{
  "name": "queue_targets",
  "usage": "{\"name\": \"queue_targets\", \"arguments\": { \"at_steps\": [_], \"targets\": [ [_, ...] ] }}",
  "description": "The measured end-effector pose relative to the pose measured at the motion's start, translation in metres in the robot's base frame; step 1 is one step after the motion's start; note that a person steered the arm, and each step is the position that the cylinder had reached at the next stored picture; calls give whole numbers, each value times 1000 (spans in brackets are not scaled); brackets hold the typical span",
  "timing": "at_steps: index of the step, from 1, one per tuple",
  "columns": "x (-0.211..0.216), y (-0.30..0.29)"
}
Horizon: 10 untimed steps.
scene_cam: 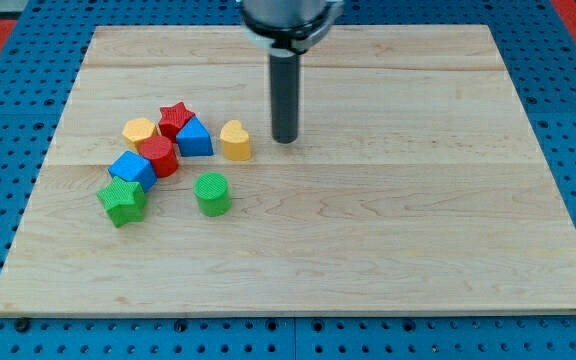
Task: Push the green circle into the red circle
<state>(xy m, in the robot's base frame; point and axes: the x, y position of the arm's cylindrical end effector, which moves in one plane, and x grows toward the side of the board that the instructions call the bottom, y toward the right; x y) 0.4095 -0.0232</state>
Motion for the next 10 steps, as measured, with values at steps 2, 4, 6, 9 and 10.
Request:
{"name": "queue_targets", "arguments": {
  "at_steps": [2, 4, 6, 9, 10],
  "targets": [
    [23, -34],
    [28, -40],
    [134, -22],
    [96, -69],
    [80, -77]
  ]
}}
